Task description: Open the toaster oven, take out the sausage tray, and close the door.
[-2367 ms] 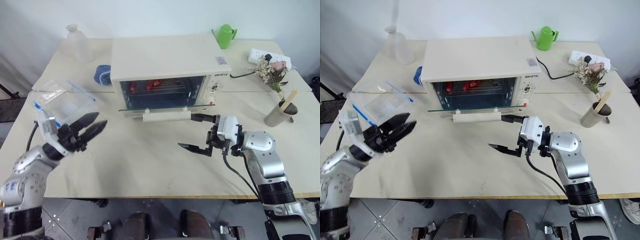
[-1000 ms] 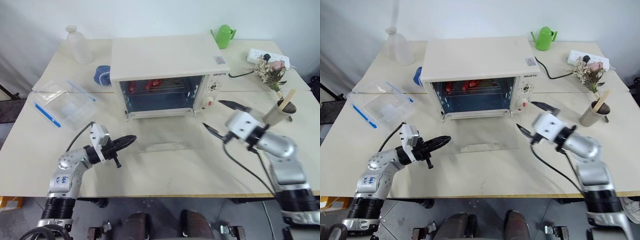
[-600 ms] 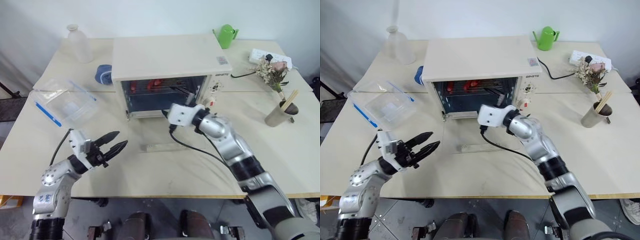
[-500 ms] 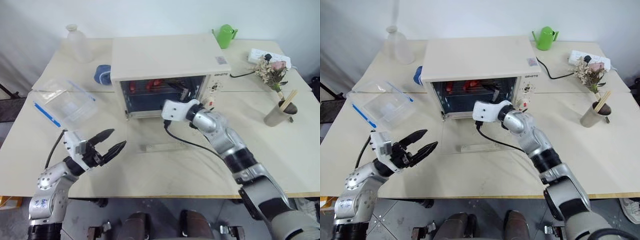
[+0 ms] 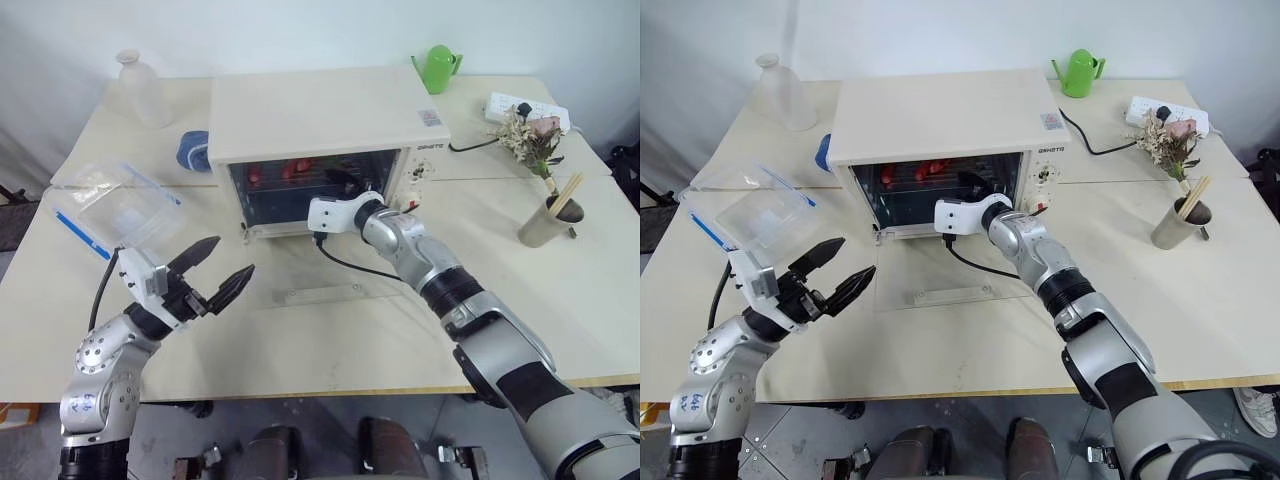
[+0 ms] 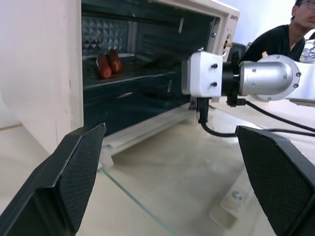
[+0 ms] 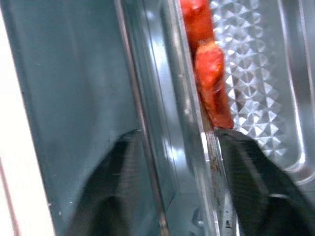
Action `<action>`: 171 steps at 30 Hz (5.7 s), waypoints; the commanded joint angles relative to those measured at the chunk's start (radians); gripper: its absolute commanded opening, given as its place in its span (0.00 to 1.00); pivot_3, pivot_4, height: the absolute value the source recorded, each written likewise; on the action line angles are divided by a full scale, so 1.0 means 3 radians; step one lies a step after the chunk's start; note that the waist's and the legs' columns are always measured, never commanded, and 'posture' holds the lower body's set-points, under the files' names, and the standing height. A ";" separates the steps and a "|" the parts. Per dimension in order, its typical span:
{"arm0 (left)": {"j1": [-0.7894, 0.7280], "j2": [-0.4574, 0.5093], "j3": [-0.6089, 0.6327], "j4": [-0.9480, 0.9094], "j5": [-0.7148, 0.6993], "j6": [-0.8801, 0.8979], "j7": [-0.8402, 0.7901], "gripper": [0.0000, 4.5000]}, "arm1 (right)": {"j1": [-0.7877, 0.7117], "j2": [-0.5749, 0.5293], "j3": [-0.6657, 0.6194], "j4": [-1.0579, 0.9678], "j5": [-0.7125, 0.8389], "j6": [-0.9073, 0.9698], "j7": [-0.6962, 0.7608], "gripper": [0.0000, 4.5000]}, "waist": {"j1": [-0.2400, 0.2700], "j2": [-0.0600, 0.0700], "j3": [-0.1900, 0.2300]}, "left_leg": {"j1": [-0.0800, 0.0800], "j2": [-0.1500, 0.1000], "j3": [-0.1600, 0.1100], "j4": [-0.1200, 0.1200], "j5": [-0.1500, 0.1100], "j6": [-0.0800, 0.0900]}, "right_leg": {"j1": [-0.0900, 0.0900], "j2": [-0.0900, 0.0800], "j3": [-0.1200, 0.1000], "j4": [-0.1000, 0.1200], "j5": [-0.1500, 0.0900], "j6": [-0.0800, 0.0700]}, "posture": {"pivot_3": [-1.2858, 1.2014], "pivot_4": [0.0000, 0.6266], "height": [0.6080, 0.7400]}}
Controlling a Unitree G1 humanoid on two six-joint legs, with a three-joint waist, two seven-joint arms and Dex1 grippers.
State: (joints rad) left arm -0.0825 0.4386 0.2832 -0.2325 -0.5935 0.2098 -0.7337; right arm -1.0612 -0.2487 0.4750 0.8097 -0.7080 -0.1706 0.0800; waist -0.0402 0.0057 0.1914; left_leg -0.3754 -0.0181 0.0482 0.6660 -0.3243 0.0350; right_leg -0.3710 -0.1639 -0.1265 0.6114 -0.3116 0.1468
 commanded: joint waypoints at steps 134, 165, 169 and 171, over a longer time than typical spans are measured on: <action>-0.1004 0.0369 0.0652 0.0807 -0.2587 0.3675 0.1654 0.60 | 0.2261 -0.1363 -0.0814 -0.3304 0.0532 -0.1312 0.1088 0.00 | 0.0122 -0.0012 -0.0003 | -0.0038 -0.0002 -0.0026 0.0048 0.0002 -0.0002 | -0.0008 0.0004 0.0001 0.0003 0.0000 0.0000 | 0.52 0.24 1.00; -0.0853 0.0640 0.0745 0.0935 -0.2725 0.3726 0.1130 0.60 | 0.2207 -0.1368 -0.0782 -0.3193 0.0545 -0.1391 0.1100 0.00 | 0.0118 -0.0013 -0.0004 | -0.0037 -0.0002 -0.0027 0.0048 0.0002 -0.0003 | -0.0009 0.0008 0.0014 0.0004 0.0000 0.0000 | 0.52 0.24 1.00; -0.0767 0.0847 0.0784 0.0997 -0.2767 0.3897 0.1039 0.60 | 0.2212 -0.1364 -0.0790 -0.3167 0.0559 -0.1362 0.1106 0.00 | 0.0116 -0.0012 -0.0004 | -0.0037 -0.0002 -0.0027 0.0048 0.0002 -0.0003 | -0.0009 0.0008 0.0016 0.0004 0.0000 0.0000 | 0.52 0.24 1.00; -0.0825 0.0825 0.0797 0.1054 -0.2843 0.3887 0.1030 0.60 | 0.2199 -0.1356 -0.0779 -0.3147 0.0551 -0.1371 0.1100 0.00 | 0.0116 -0.0012 -0.0004 | -0.0037 -0.0002 -0.0027 0.0048 0.0002 -0.0003 | -0.0009 0.0008 0.0017 0.0004 0.0000 0.0000 | 0.52 0.24 1.00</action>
State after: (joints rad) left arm -0.3171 0.6871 0.5017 0.0858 -1.4047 1.3739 -0.4070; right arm -0.3880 -0.6597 0.2642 -0.1089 -0.5626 -0.5688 0.4241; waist -0.0053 0.0020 0.1903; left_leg -0.3866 -0.0188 0.0401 0.6805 -0.3238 0.0342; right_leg -0.3738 -0.1614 -0.1213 0.6125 -0.3117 0.1469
